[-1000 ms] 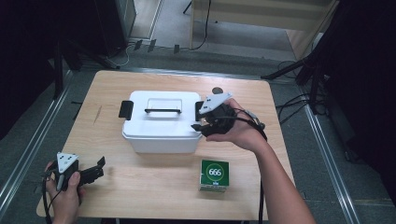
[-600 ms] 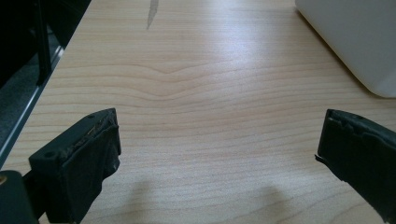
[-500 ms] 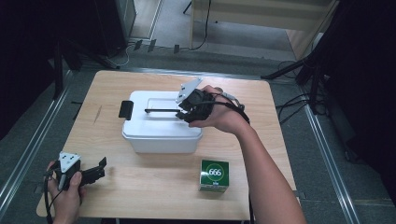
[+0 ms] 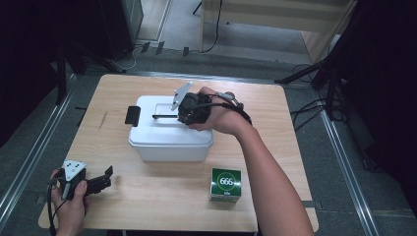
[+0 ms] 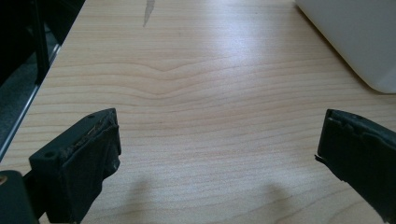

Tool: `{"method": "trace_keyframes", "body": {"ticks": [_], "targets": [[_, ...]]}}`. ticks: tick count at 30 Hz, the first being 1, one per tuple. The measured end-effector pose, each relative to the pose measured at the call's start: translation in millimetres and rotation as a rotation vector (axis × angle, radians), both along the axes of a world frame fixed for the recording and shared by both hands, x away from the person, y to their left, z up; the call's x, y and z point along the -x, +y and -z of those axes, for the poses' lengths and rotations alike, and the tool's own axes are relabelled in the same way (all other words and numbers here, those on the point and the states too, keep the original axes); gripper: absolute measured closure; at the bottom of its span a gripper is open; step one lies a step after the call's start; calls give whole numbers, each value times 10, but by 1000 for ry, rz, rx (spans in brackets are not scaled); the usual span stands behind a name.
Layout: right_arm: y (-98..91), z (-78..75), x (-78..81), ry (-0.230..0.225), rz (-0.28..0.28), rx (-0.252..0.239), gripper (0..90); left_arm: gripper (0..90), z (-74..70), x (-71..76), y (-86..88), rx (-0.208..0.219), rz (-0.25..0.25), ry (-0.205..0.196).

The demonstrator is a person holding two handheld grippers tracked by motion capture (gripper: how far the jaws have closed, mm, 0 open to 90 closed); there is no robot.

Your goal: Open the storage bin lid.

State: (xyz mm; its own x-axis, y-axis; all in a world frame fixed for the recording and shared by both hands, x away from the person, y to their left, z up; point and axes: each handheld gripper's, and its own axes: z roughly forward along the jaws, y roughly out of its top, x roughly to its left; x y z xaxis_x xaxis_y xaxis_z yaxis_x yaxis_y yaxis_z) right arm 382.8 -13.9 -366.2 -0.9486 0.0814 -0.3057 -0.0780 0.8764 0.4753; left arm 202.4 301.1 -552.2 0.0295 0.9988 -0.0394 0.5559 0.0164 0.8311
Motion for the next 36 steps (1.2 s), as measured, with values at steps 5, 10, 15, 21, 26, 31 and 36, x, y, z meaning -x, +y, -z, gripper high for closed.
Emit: {"method": "trace_keyframes", "body": {"ticks": [5,10,15,21,26,31,36], "targets": [[95,6,-45,-25,-10,5,782,2,0,-2,2,0,6,2],[122,4,-53,-54,-54,21,837,2,0,0,10,9,7,0],[80,-22,-94,-52,-63,-25,853,2,0,-2,10,9,9,1],[-3,-167,-83,-57,-63,-65,854,2,1,-7,8,6,9,4],[-79,-354,-44,-83,-66,-92,854,2,0,-6,6,3,8,6],[-229,-435,-15,-102,-54,-78,854,2,1,-6,4,1,6,3],[-462,-471,-5,-117,-23,-71,853,3,1,-7,3,0,5,5]]}}
